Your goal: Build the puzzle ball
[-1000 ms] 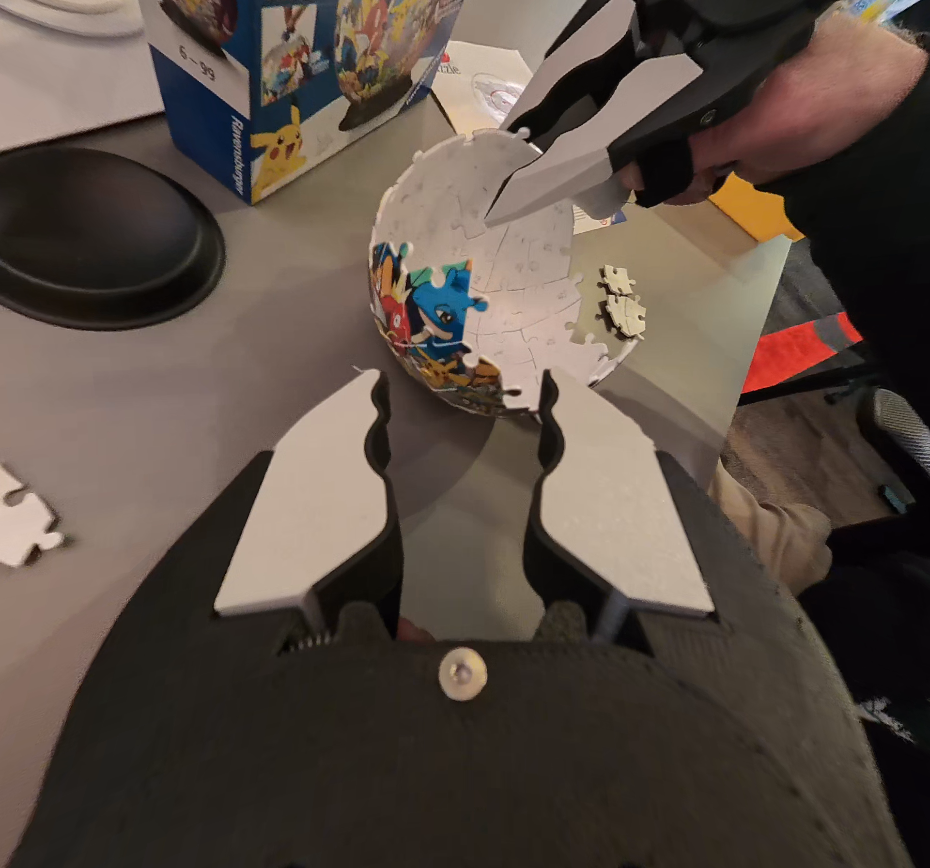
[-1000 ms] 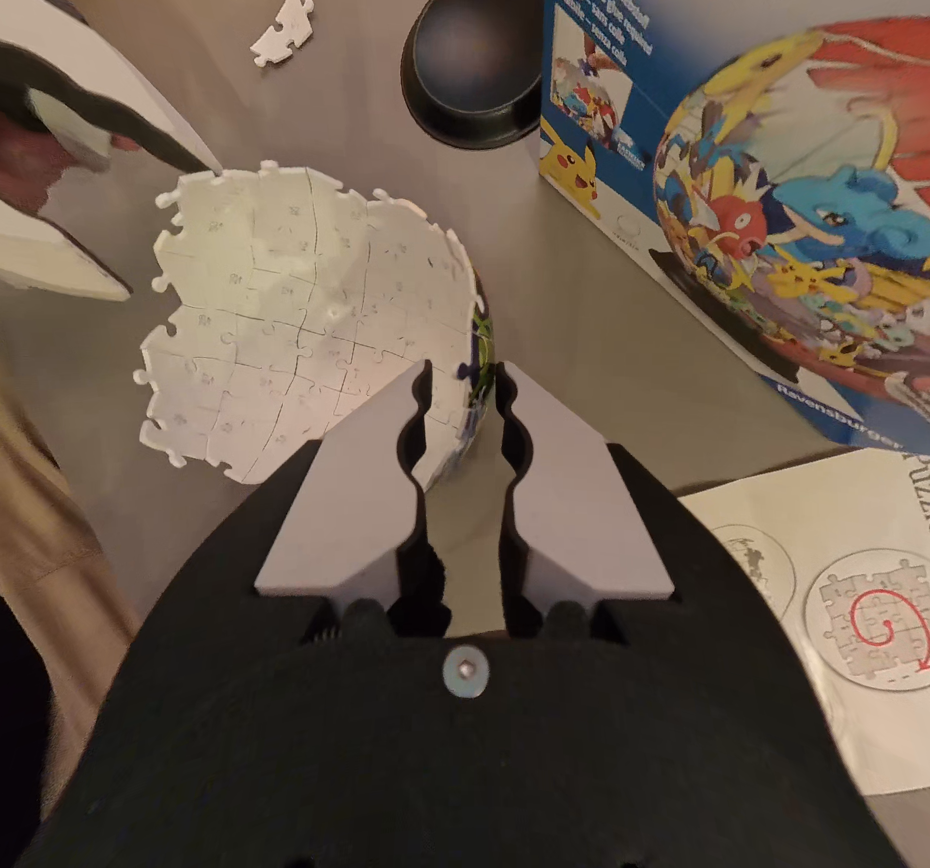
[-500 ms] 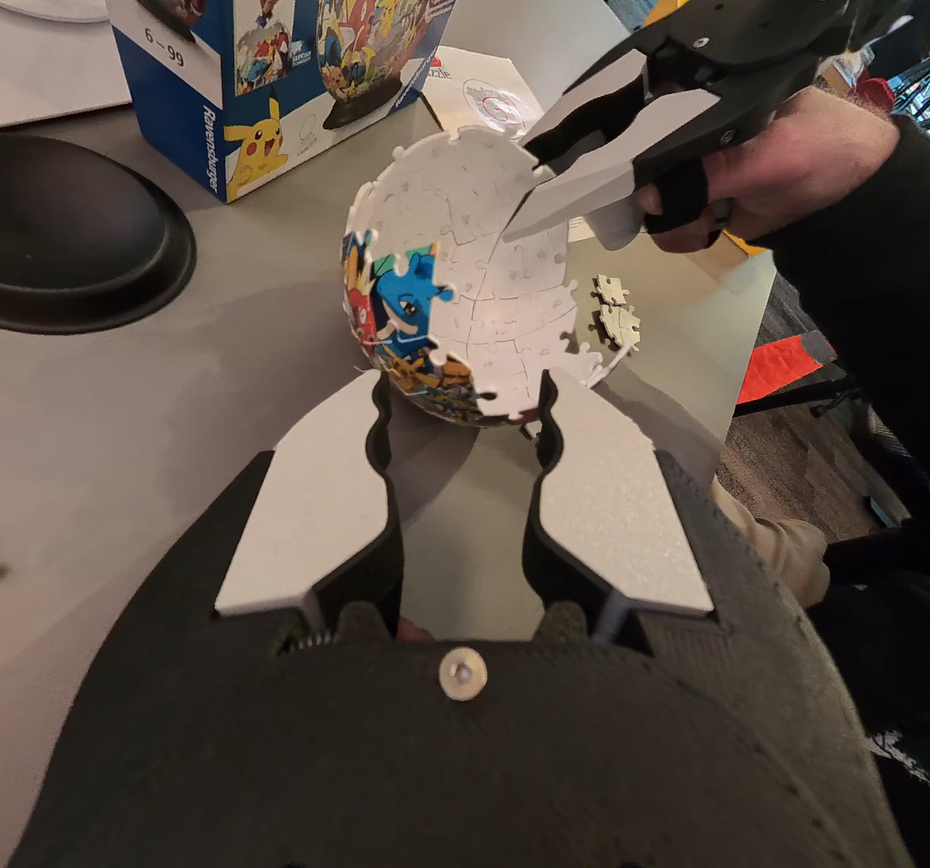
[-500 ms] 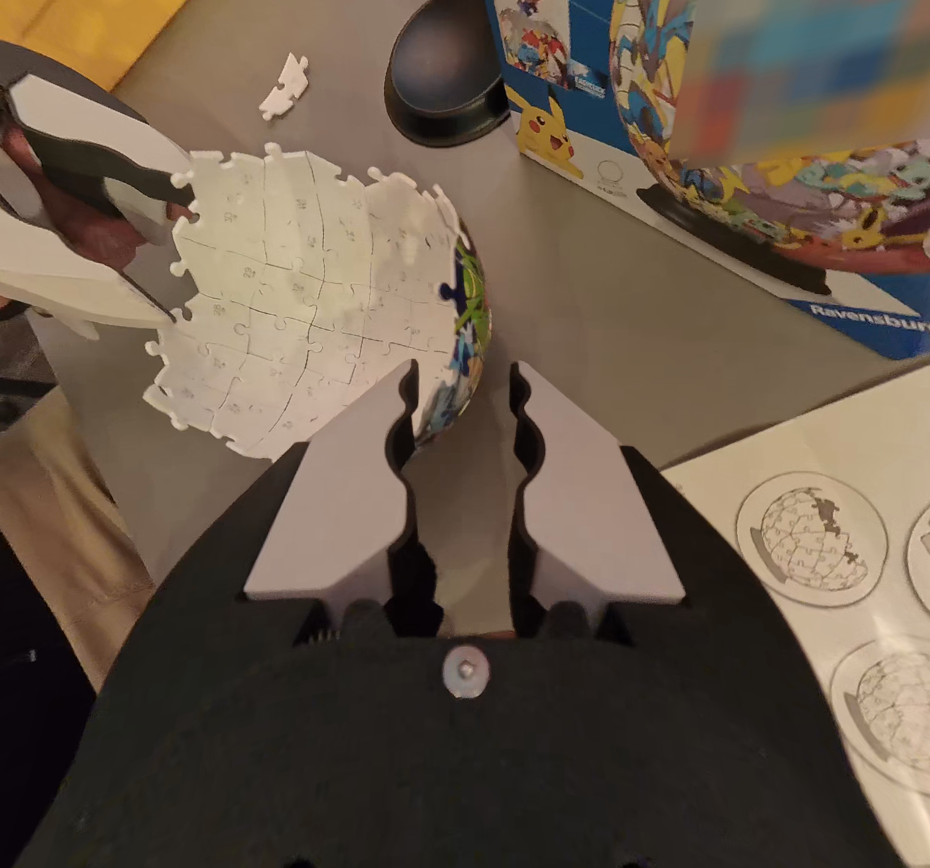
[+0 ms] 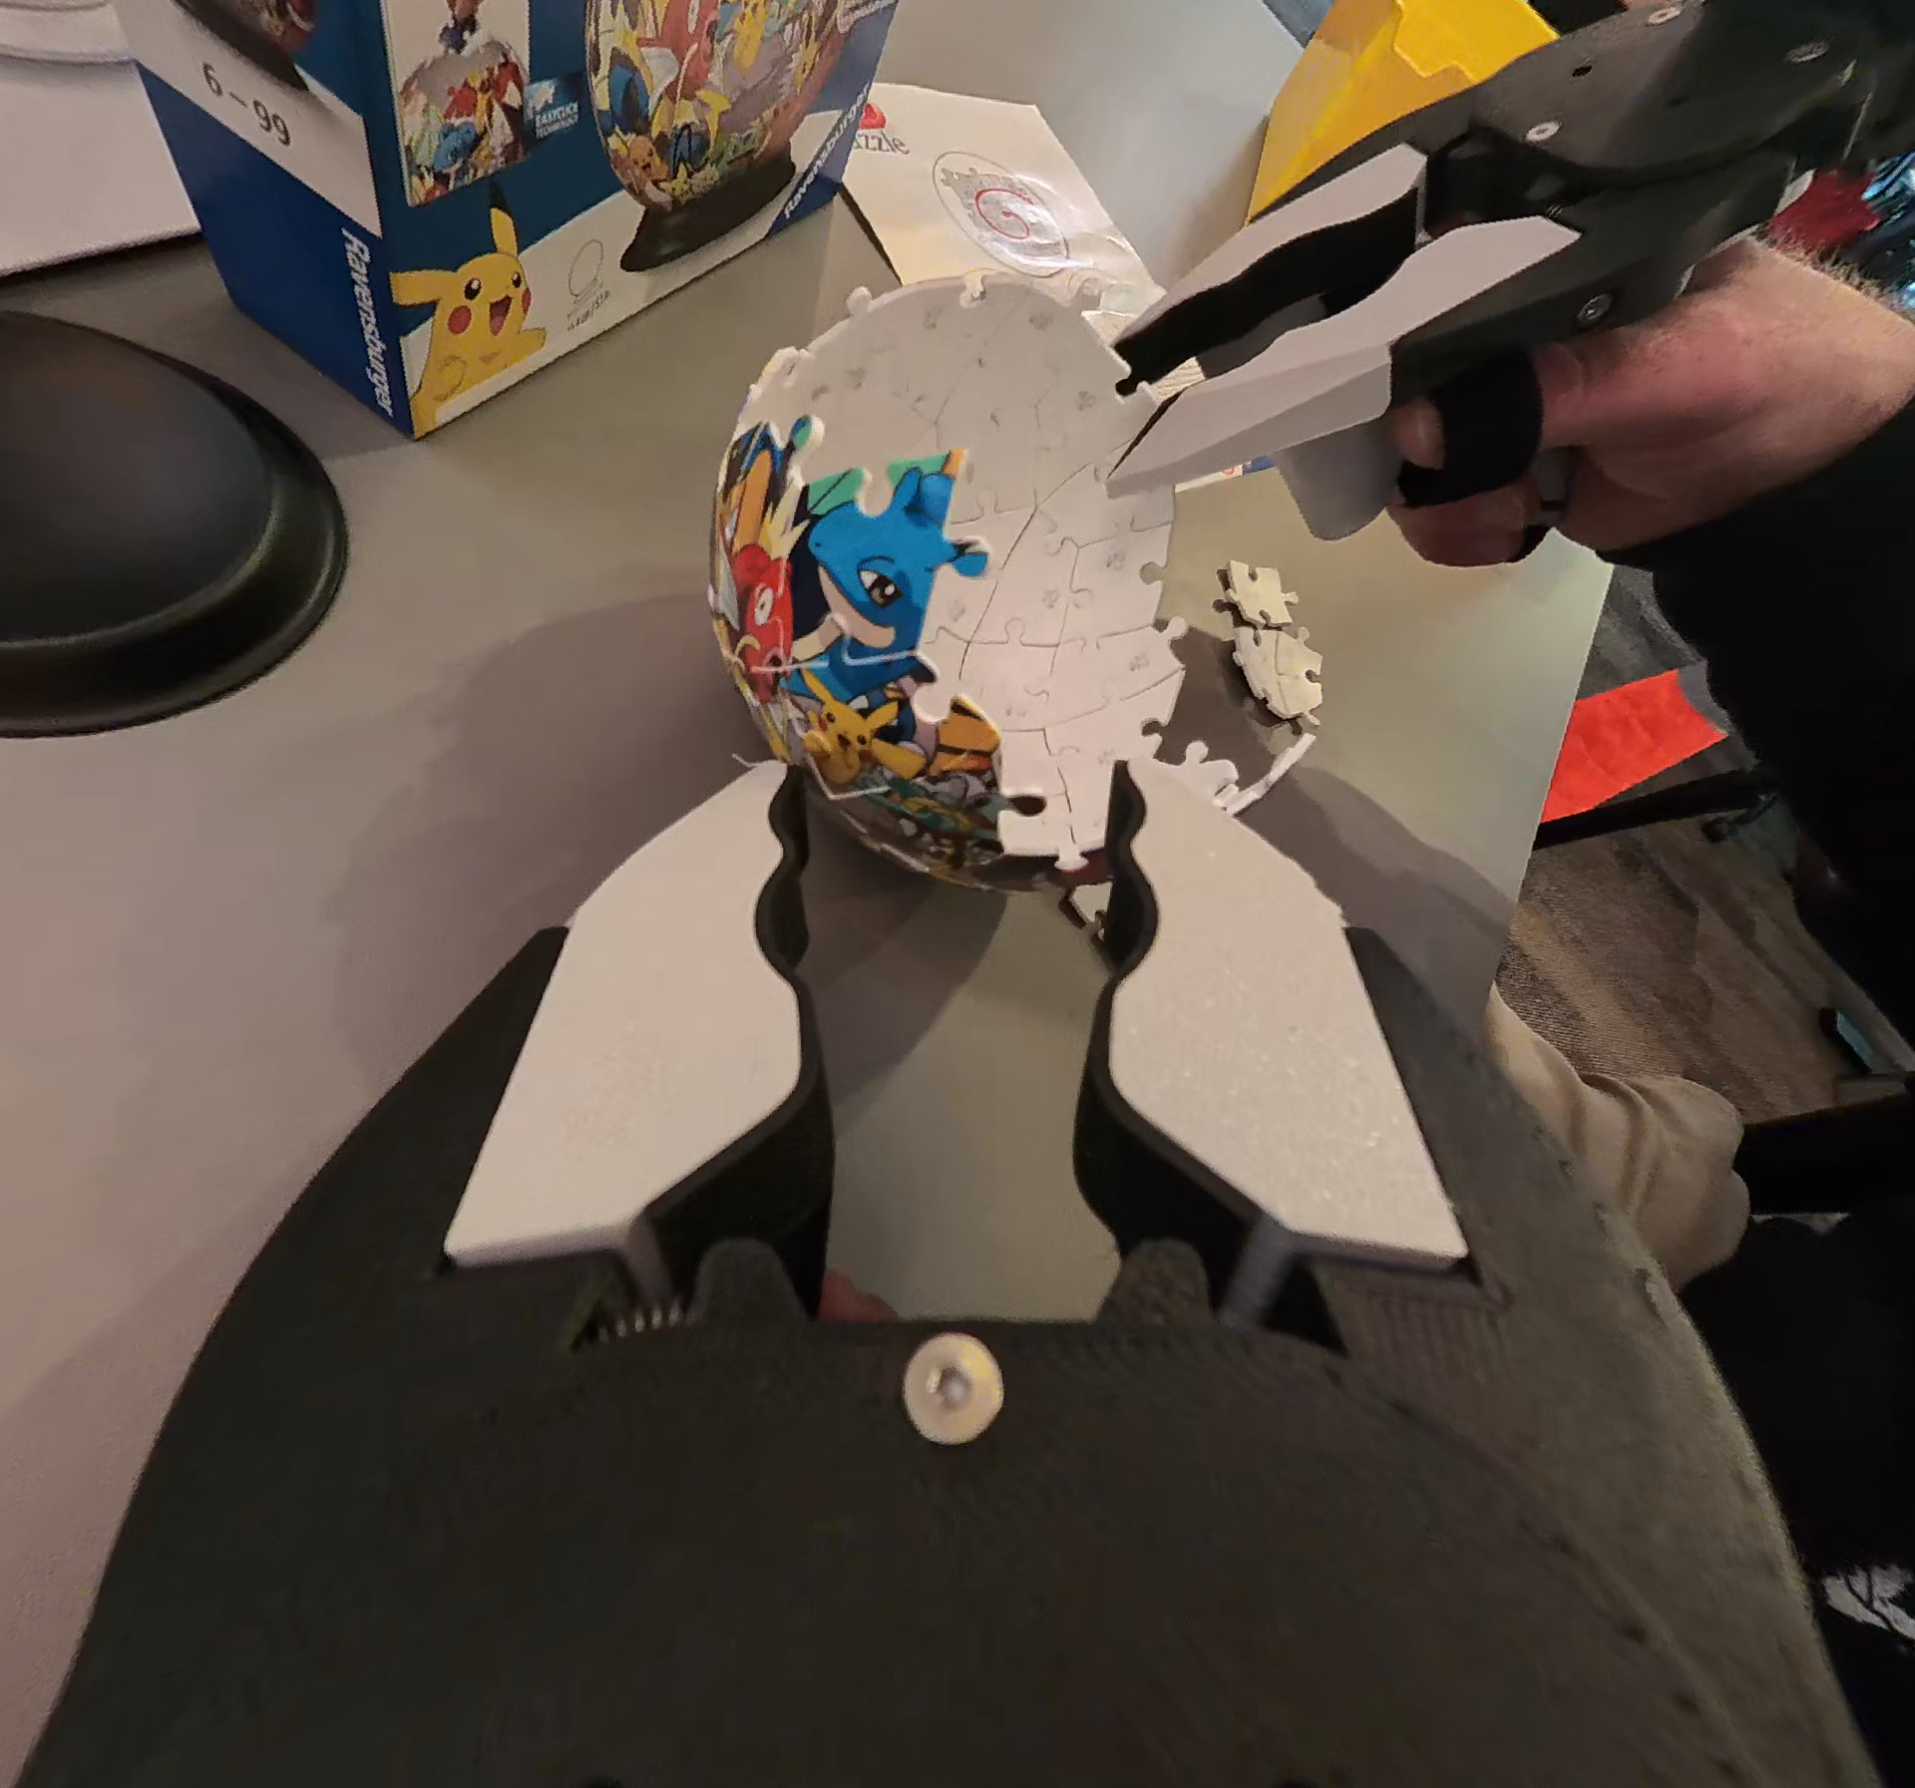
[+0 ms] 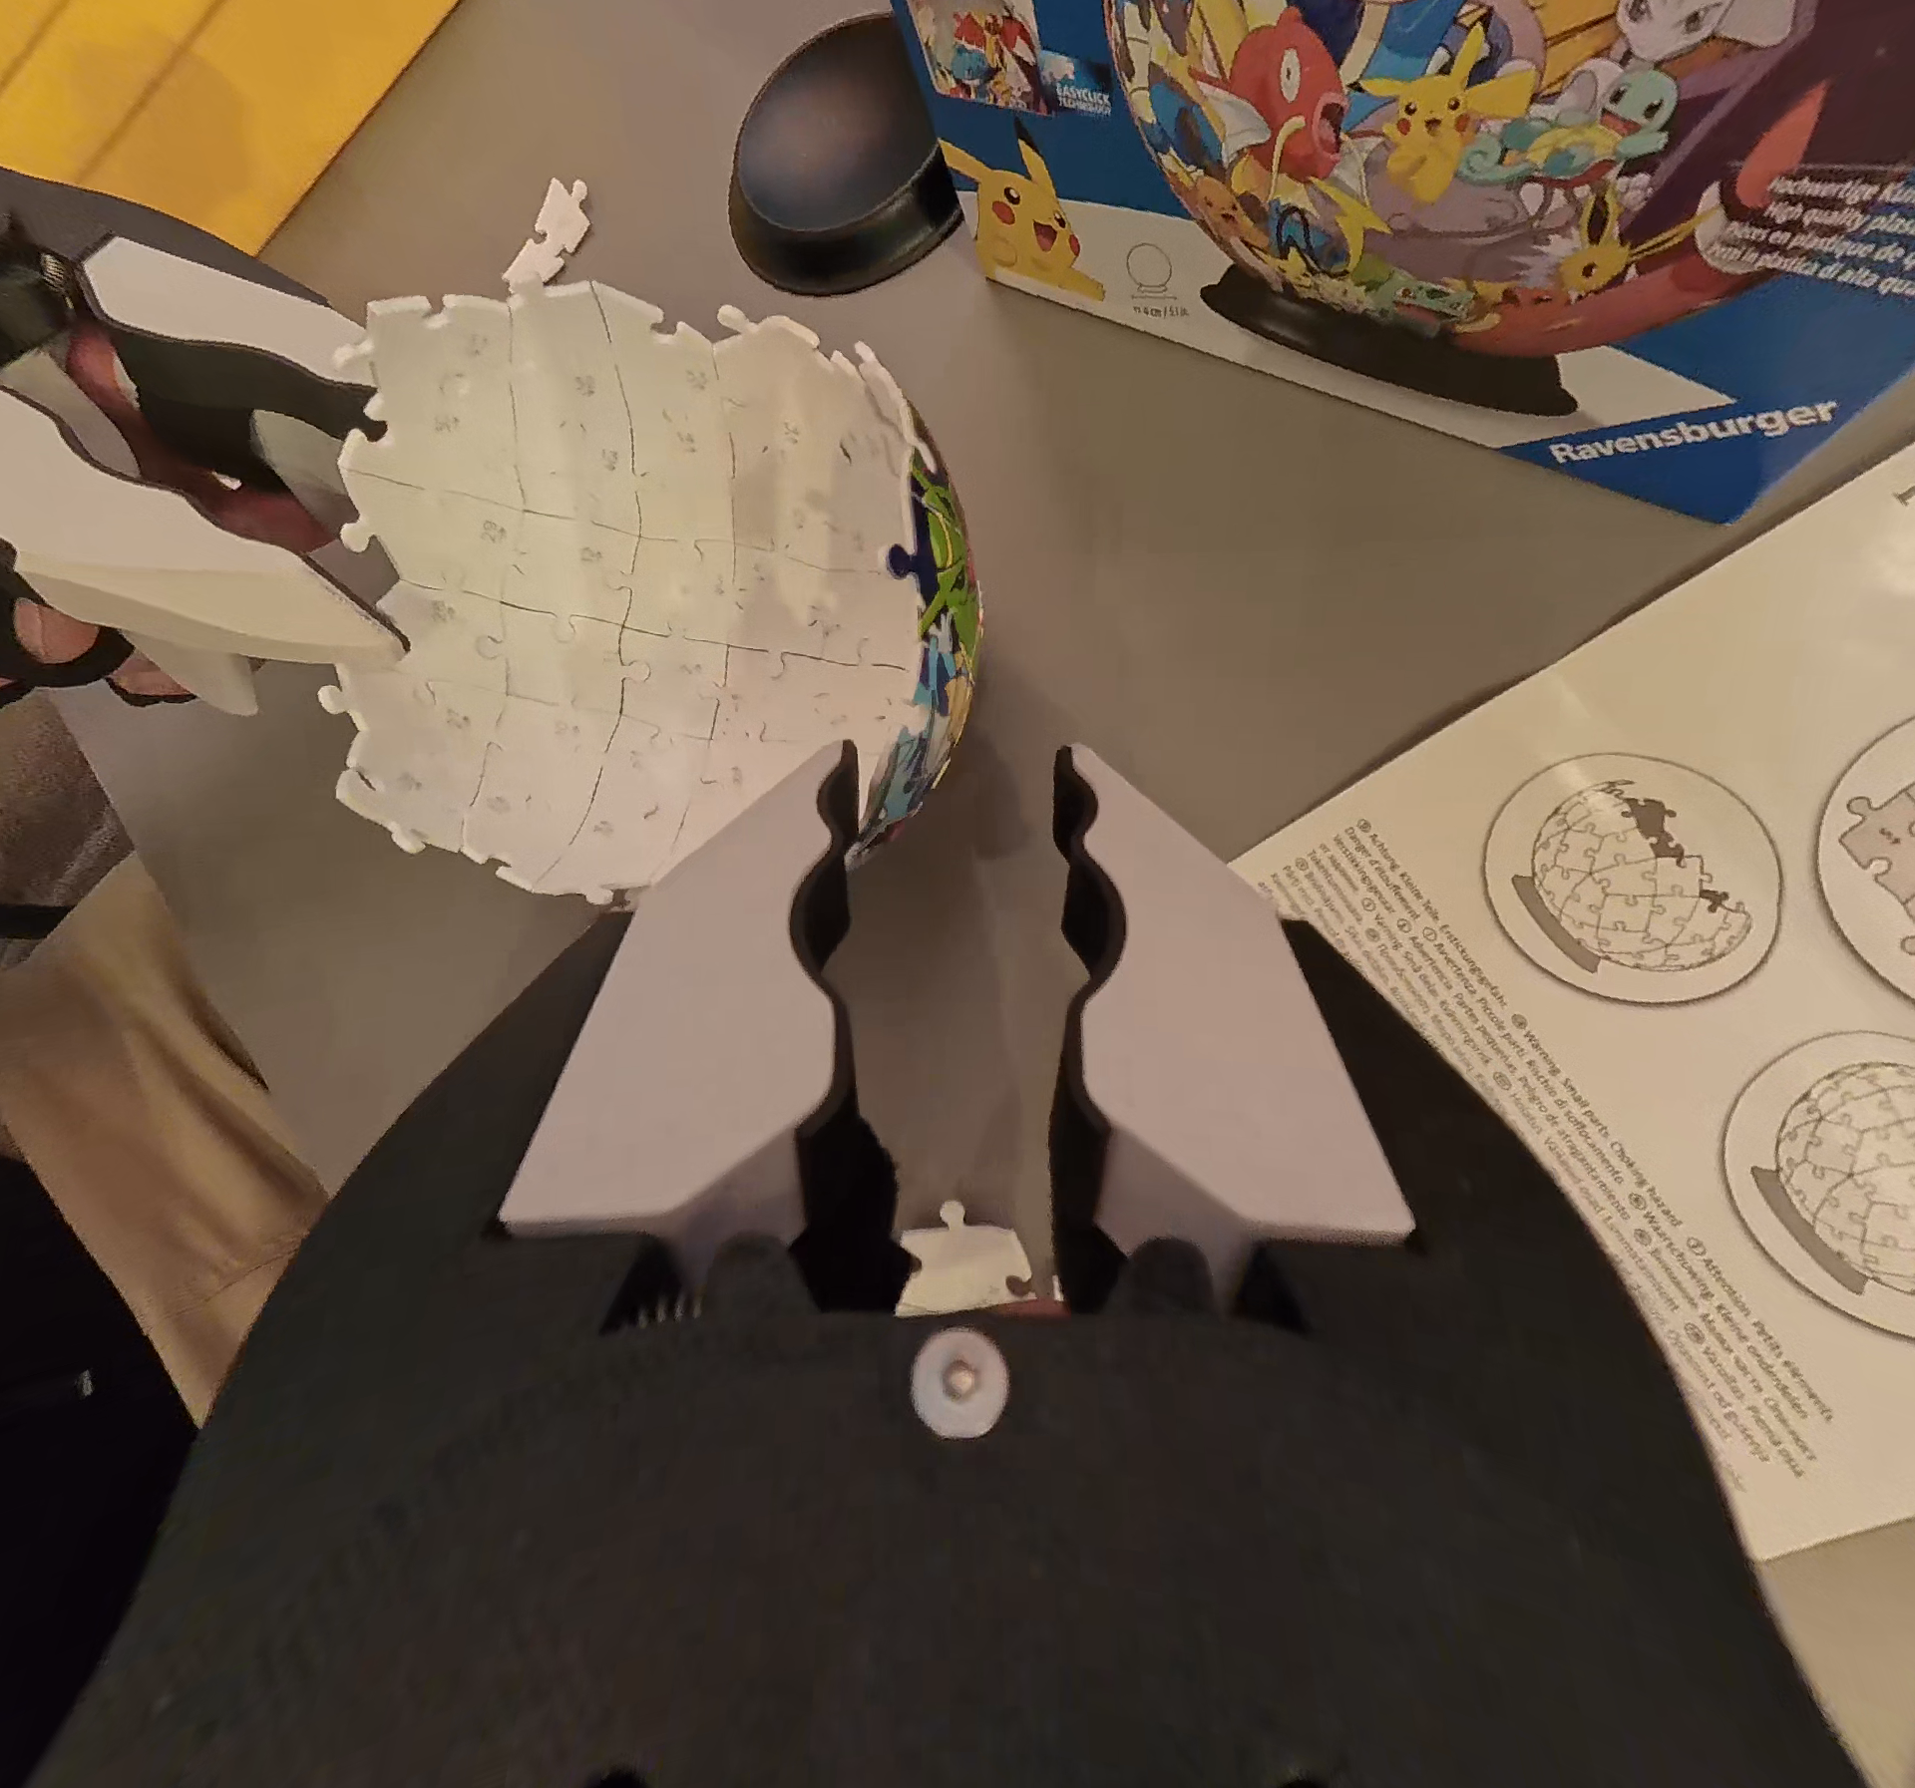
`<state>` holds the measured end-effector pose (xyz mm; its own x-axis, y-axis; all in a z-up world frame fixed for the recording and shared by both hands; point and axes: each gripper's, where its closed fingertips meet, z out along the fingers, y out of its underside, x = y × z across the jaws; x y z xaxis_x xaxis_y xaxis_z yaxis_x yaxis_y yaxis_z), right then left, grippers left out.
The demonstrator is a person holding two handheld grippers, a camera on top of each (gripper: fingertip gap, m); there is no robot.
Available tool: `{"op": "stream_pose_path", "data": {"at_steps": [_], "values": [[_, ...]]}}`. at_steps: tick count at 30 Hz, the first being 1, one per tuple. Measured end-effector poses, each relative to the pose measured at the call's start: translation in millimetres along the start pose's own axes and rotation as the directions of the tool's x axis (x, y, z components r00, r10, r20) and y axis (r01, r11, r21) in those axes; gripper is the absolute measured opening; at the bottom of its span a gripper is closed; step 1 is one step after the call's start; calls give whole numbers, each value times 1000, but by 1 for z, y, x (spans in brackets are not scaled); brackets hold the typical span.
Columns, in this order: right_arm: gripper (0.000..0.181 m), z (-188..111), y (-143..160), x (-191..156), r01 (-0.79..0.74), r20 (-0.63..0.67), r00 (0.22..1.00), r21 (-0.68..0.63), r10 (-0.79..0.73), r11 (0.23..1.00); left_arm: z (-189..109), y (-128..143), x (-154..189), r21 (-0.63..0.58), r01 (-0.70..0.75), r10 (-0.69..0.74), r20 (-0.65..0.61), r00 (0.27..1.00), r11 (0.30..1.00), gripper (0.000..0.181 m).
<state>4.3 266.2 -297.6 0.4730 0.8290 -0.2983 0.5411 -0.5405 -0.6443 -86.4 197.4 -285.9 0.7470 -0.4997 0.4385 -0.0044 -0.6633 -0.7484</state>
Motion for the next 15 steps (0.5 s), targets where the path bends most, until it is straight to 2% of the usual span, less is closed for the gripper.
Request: {"op": "stream_pose_path", "data": {"at_steps": [15], "values": [[37, -9, 5, 1, -8, -15, 1000, 25, 8, 1000, 6, -1, 4, -2, -41, 41, 30, 999, 999, 54]]}}
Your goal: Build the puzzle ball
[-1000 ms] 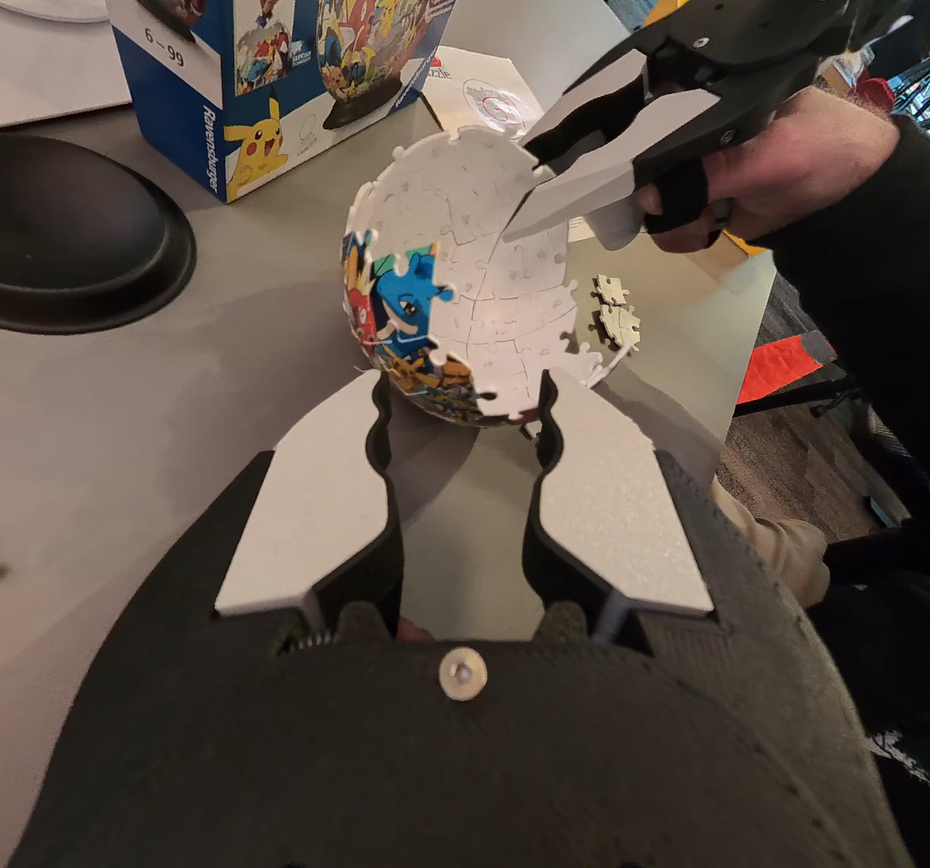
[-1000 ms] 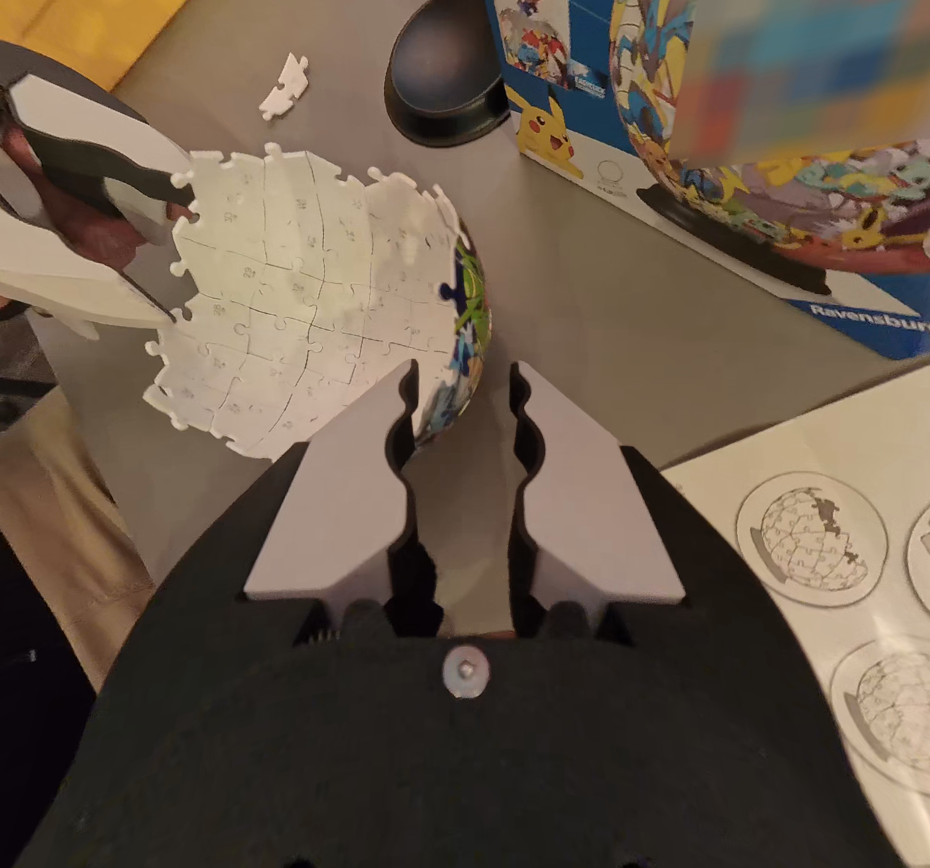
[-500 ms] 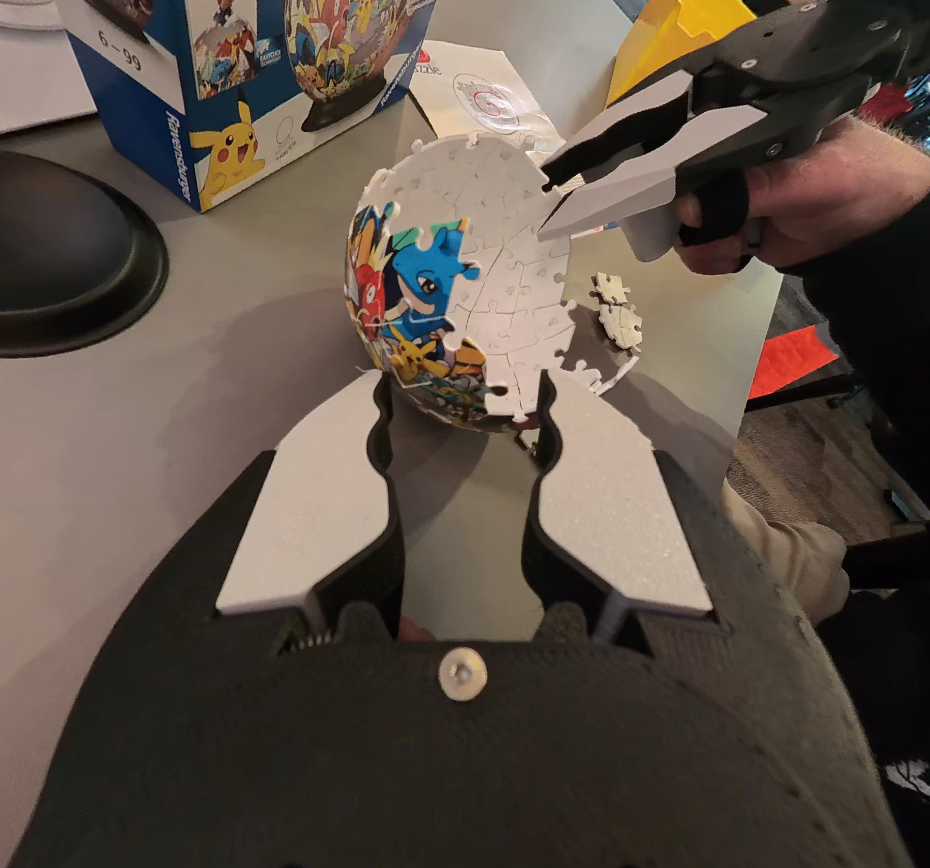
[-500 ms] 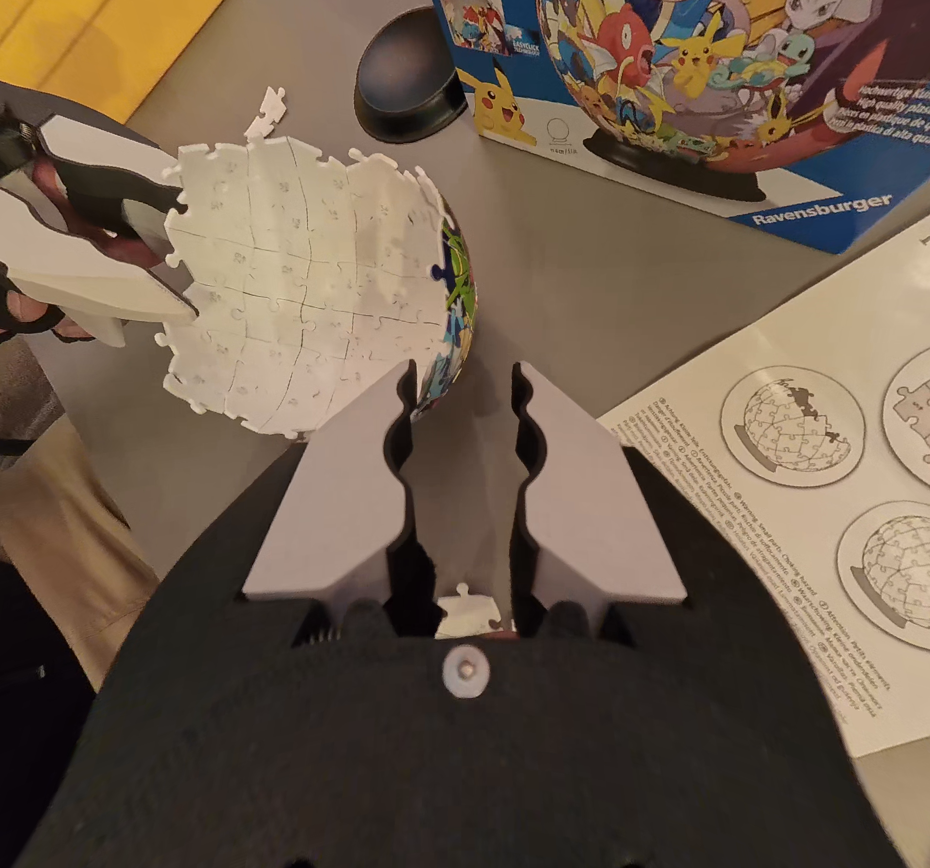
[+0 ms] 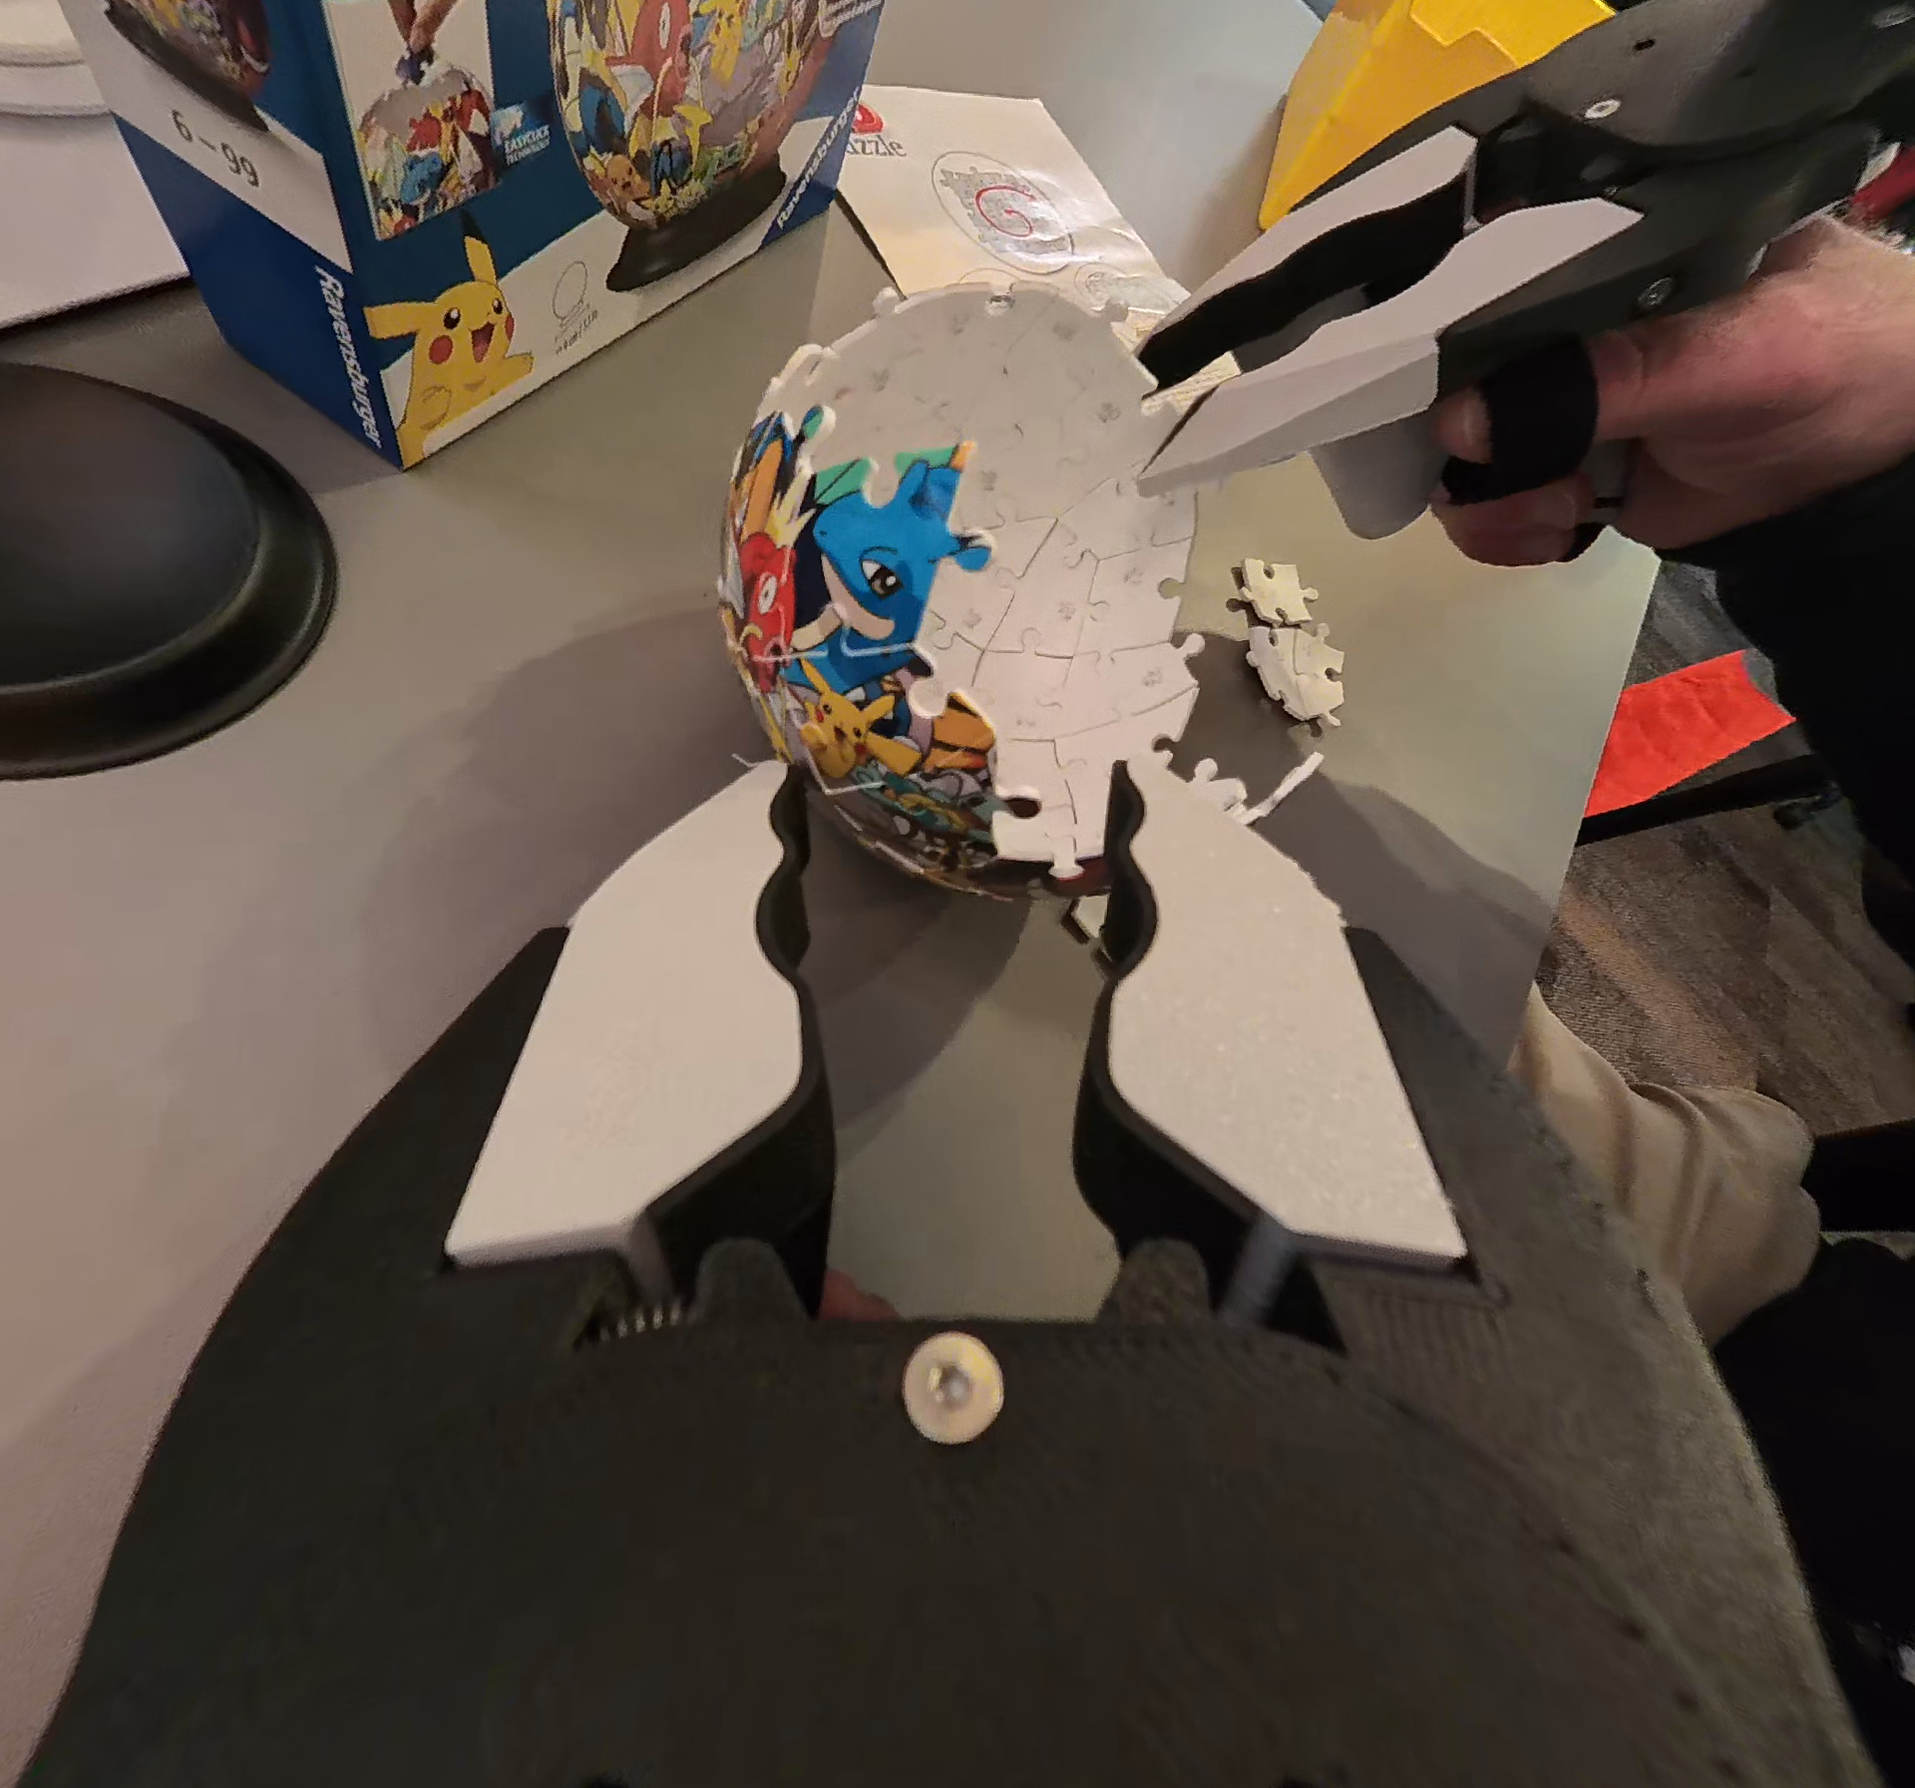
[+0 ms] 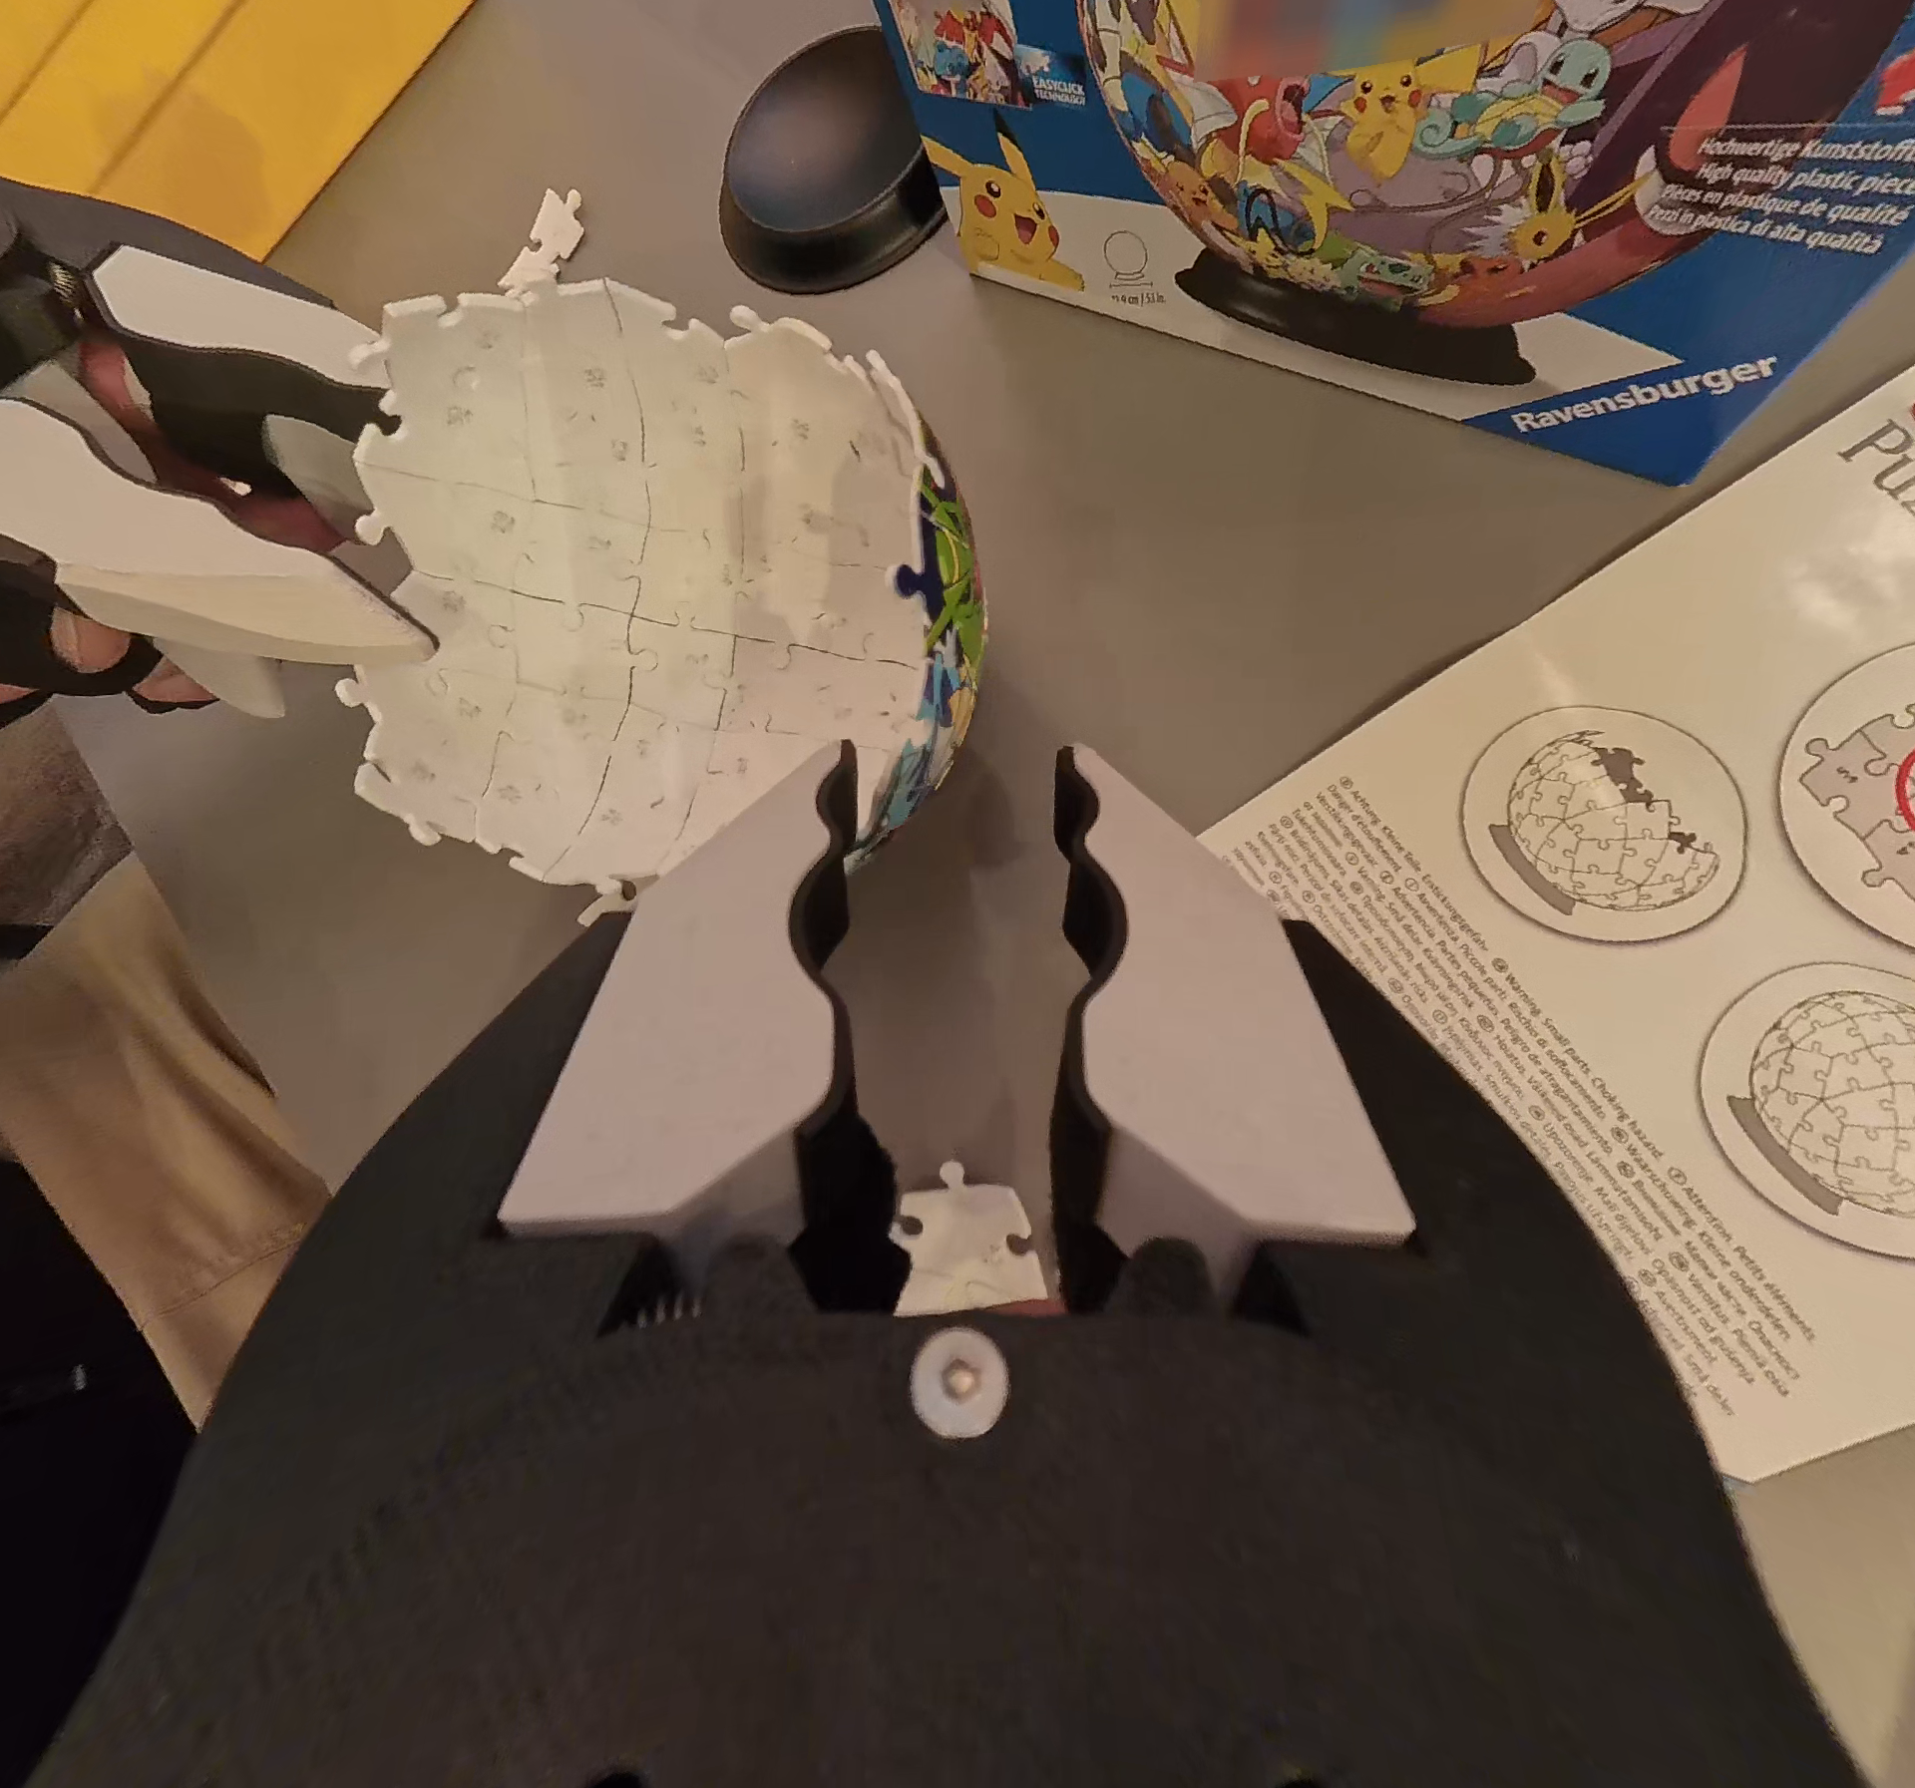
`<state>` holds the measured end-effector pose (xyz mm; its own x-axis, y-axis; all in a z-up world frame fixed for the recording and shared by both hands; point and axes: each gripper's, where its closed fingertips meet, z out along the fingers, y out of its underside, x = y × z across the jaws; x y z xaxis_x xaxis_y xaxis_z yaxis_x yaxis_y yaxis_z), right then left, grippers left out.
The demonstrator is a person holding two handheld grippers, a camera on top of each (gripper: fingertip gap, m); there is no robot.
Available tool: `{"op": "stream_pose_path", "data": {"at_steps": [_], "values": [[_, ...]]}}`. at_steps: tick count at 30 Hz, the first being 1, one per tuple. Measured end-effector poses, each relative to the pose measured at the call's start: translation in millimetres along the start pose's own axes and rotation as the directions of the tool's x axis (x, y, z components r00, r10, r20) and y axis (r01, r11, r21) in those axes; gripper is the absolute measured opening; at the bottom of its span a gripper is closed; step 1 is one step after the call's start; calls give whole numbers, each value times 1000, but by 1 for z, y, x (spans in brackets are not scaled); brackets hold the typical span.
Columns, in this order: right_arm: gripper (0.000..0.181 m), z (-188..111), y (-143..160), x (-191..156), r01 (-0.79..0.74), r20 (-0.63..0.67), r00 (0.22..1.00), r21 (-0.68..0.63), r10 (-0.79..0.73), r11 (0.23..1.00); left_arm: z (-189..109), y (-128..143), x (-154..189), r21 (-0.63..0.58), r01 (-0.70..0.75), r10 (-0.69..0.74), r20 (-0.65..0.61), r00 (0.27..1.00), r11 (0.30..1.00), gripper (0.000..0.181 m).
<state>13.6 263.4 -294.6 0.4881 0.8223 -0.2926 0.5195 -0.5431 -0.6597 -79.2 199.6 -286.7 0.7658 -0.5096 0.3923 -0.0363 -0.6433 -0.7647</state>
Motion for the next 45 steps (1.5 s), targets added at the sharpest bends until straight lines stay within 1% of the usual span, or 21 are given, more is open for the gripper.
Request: {"op": "stream_pose_path", "data": {"at_steps": [12, 15, 19, 24, 33, 45], "values": [[34, 0, 8, 0, 20, -9, 1000, -25, -21, 999, 2, -1, 2, 1, -18, 18, 13, 1000, 1000, 55], [35, -1, 6, 1, 6, -8, 1000, -11, -6, 1000, 3, -1, 2, 1, -30, 30, 22, 999, 1000, 55], [37, -1, 0, 8, 6, -42, 999, -18, -7, 1000, 4, -2, 4, 6, -36, 36, 27, 999, 999, 54], [36, -14, -7, 13, -20, -52, 998, 12, 21, 1000, 4, -3, 7, 5, -59, 59, 43, 997, 998, 54], [34, -30, -1, 18, -40, -71, 997, 22, 42, 999, 7, -2, 10, 0, -92, 92, 66, 994, 996, 54], [34, -36, 14, 9, -55, -37, 998, 25, 56, 998, 8, -2, 10, 4, -108, 107, 87, 990, 994, 55]]}}
